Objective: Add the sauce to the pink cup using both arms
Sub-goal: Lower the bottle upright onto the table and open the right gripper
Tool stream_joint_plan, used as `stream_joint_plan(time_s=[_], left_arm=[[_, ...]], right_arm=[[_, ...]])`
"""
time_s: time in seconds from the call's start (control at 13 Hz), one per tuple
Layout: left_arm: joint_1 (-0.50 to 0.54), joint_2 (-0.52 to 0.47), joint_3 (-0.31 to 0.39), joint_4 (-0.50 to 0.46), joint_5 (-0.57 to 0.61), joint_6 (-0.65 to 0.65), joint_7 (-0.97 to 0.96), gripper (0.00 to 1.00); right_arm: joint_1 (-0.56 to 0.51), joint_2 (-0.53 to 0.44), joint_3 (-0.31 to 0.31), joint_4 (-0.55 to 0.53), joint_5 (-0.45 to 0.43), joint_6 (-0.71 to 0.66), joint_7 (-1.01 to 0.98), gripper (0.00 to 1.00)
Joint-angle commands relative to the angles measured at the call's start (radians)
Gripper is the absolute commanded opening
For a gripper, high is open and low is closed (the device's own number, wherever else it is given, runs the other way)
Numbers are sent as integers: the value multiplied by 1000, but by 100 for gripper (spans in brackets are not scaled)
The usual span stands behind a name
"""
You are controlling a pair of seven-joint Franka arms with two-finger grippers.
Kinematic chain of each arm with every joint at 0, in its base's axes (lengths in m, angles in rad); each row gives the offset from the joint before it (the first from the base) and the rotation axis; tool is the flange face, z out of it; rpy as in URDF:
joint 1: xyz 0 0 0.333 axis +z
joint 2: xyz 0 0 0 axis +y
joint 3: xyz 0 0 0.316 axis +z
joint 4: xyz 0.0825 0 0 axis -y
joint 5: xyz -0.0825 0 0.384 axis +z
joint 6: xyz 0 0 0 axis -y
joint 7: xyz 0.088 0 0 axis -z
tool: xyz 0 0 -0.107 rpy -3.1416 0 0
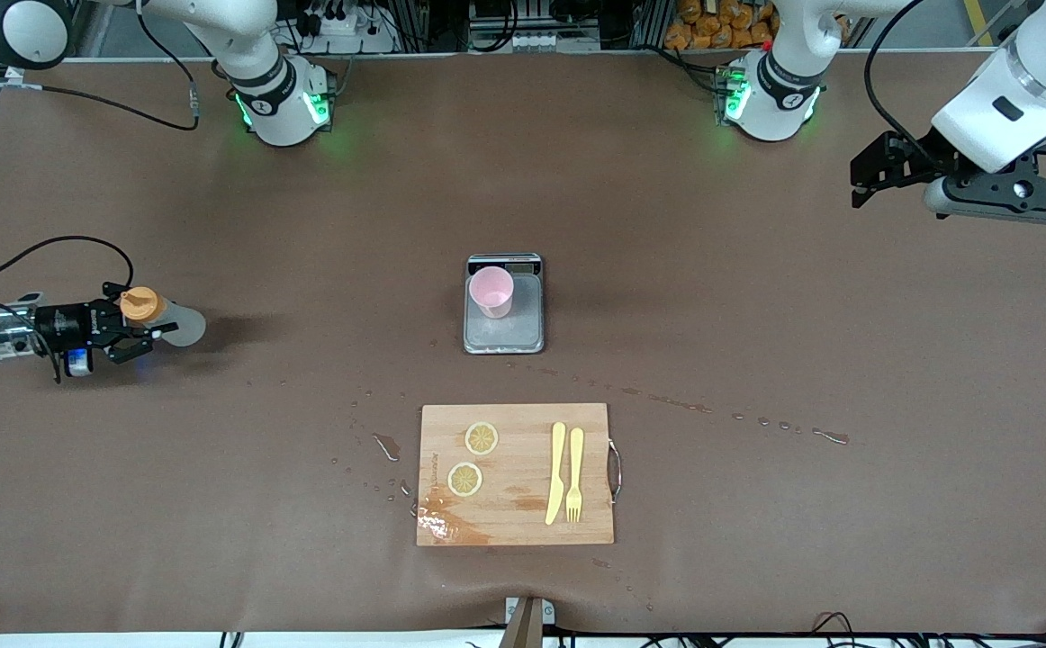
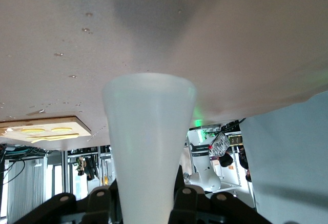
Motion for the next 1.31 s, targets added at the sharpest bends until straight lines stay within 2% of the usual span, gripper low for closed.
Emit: stream_joint_plan(time_s=[0.0,0.54,0.62,0.69,0.77,0.85,0.93,1.0,1.24], left_arm=[[-6,-11,3,2,15,-12,-13,100],[-3,-11,3,2,15,-12,-5,100],[-3,-11,3,2,13,-12,-5,100],[-3,-11,3,2,13,-12,-5,100],[-3,-10,3,2,13,-12,-5,100],[-3,-10,3,2,13,-12,-5,100],[-3,-10,3,2,15,-12,-5,100],[-4,-8,3,2,16,-12,-5,100],[-1,-7,3,2,15,-11,-4,100]], right_arm=[[-44,33,16,-19,18,-16,-72,0],[-60,101,10,-19,3,13,-108,0],[-60,105,10,-17,1,13,-109,2],[-60,107,10,-16,-1,14,-109,11],[-61,108,10,-14,-10,22,-114,39],[-64,108,10,-14,-11,27,-114,71],[-63,110,10,-13,-11,30,-114,92],[-63,110,10,-11,-13,39,-112,100],[-64,110,10,12,-13,40,-106,100]])
